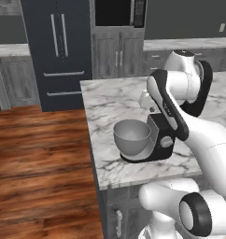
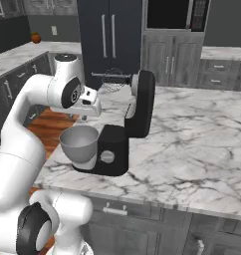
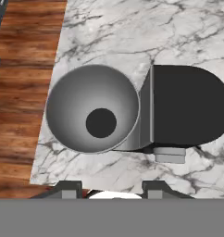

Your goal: Close the stand mixer head.

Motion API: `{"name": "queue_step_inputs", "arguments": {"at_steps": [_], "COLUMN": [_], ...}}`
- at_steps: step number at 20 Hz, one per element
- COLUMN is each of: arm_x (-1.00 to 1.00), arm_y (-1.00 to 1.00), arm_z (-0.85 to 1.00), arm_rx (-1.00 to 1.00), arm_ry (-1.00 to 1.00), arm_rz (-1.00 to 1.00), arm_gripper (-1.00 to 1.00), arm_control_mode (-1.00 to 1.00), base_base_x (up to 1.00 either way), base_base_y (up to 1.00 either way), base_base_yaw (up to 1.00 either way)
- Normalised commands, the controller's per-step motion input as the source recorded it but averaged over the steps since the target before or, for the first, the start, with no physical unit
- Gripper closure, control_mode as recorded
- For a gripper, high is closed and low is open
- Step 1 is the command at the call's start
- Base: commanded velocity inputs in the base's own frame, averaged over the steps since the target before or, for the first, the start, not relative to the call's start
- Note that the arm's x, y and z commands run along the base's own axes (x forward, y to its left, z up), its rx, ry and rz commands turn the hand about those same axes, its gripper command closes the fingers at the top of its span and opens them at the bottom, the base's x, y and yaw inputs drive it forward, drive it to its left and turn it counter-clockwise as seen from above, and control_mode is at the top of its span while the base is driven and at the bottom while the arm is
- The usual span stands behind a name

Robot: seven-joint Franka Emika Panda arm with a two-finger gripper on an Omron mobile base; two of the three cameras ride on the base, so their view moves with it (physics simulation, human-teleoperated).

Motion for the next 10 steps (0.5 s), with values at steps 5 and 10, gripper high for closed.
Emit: {"name": "queue_step_inputs", "arguments": {"at_steps": [5,10], "arm_x": [-0.51,-0.75], "arm_y": [-0.69,-1.0], "arm_z": [0.05,0.2], "arm_rx": [0.0,0.01], "arm_ry": [-0.13,-0.31], "arm_rz": [0.02,0.11], "arm_gripper": [-1.0,-1.0], "arm_control_mode": [-1.0,-1.0], "base_base_x": [0.0,0.0], "base_base_y": [0.0,0.0], "base_base_yaw": [0.0,0.0]}}
